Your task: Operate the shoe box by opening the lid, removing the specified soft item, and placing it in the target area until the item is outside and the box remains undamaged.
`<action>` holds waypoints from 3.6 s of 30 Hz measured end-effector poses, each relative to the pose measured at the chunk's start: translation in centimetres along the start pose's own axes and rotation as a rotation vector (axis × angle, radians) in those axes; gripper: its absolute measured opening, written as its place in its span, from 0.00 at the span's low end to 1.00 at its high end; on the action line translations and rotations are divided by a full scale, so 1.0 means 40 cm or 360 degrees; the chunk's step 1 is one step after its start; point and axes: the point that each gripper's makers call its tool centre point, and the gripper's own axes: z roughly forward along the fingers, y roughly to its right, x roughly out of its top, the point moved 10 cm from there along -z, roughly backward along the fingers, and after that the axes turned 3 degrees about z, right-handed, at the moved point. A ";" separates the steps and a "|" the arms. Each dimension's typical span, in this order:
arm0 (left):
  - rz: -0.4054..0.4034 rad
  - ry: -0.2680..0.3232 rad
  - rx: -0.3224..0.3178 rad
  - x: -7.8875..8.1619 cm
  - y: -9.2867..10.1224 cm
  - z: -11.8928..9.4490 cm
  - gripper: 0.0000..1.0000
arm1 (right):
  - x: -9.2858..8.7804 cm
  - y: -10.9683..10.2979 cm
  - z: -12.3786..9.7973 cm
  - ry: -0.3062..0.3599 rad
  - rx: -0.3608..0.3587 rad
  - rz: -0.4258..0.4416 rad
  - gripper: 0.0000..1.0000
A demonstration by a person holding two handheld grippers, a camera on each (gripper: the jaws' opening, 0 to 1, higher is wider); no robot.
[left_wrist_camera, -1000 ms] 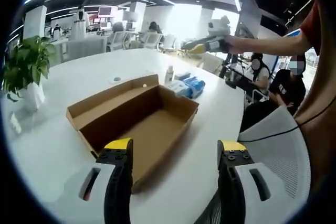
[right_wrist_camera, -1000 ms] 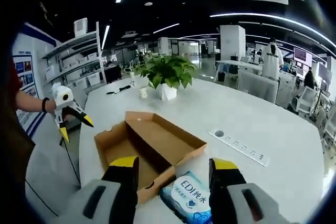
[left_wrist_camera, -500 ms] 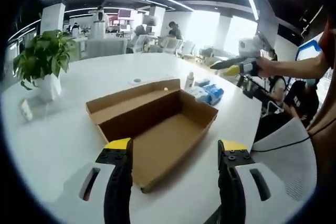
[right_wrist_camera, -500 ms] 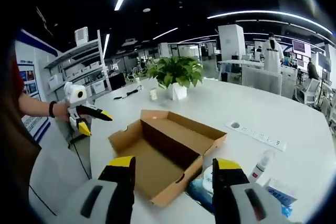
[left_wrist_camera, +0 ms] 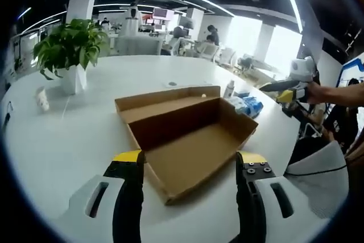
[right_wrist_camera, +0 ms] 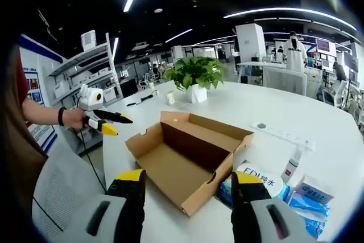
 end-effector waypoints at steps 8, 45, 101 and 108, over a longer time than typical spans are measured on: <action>-0.0077 -0.0071 0.0185 -0.017 -0.021 0.018 0.68 | -0.013 -0.010 -0.010 0.0007 -0.0010 0.0010 0.60; -0.0732 -0.0398 0.0649 -0.104 -0.042 0.100 0.12 | -0.068 -0.046 -0.023 -0.0043 0.0000 0.0025 0.60; -0.0722 -0.0267 0.0834 -0.114 -0.048 0.111 0.07 | 0.176 0.231 0.359 -0.0319 -0.0414 0.0220 0.48; -0.0714 -0.0273 0.0835 -0.116 -0.057 0.116 0.07 | 0.159 0.292 0.423 -0.0420 -0.0455 0.0270 0.46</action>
